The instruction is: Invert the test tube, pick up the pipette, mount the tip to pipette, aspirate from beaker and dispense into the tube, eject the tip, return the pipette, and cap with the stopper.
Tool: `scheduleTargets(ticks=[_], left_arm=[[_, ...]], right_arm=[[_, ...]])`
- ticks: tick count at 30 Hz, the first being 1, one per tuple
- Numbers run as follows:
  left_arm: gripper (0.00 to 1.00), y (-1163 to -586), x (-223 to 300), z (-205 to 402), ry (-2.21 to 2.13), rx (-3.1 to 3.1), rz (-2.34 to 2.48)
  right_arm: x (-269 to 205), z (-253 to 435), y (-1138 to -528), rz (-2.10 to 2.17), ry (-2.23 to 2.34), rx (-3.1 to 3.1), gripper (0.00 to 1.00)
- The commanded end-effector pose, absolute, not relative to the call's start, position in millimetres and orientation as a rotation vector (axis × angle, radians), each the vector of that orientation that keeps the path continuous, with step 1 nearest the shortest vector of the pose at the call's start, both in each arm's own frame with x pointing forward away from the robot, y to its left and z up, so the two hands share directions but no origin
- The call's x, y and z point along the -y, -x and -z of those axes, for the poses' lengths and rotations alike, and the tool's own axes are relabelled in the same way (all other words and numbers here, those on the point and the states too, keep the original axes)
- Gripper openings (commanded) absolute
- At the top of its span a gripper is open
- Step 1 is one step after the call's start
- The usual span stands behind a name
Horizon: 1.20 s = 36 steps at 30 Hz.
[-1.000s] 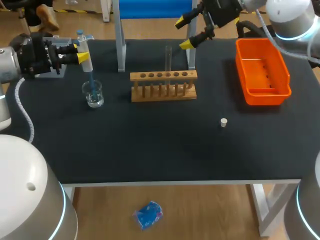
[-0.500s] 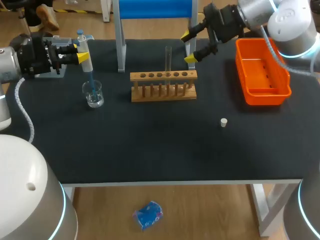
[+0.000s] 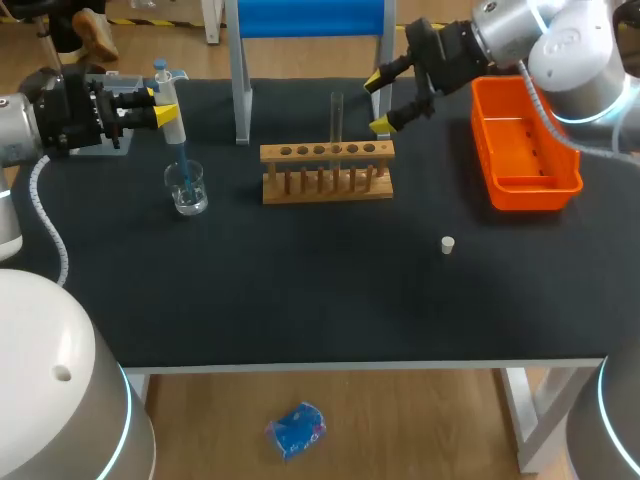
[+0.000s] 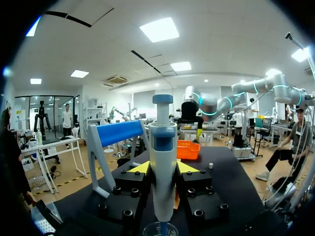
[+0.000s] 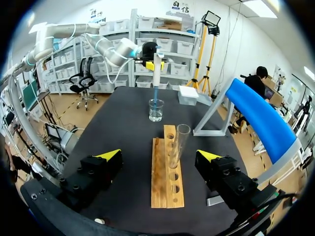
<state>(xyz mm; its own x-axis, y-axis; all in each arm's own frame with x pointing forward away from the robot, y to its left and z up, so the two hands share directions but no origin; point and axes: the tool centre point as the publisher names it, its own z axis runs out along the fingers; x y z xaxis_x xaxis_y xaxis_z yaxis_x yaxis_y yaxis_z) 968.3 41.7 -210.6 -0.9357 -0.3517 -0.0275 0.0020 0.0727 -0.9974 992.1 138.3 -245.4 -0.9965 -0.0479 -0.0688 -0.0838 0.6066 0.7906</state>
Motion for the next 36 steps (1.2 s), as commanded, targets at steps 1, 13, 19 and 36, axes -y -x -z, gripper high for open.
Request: scheduleTargets(ticks=[1,13,19,36], left_arm=[[0.0,-968.1,-41.9,209.7,0.354,-2.093,1.943],[0.0,-968.1,-41.9,209.7,0.354,-2.093,1.943],[0.0,-968.1,-41.9,209.7,0.354,-2.093,1.943],[0.0,-968.1,-41.9,209.7,0.354,-2.093,1.943]], right_arm=[[-140.5,249.8,-1002.8,-1.386,0.136,-2.79,1.0],[-143.4,256.7,-1017.0,-1.389,0.162,-2.799,1.0],[-146.5,256.9,-1022.3,-1.392,0.176,-2.795,1.0],[-149.5,254.5,-1018.3,-1.377,0.218,-2.801,1.0]])
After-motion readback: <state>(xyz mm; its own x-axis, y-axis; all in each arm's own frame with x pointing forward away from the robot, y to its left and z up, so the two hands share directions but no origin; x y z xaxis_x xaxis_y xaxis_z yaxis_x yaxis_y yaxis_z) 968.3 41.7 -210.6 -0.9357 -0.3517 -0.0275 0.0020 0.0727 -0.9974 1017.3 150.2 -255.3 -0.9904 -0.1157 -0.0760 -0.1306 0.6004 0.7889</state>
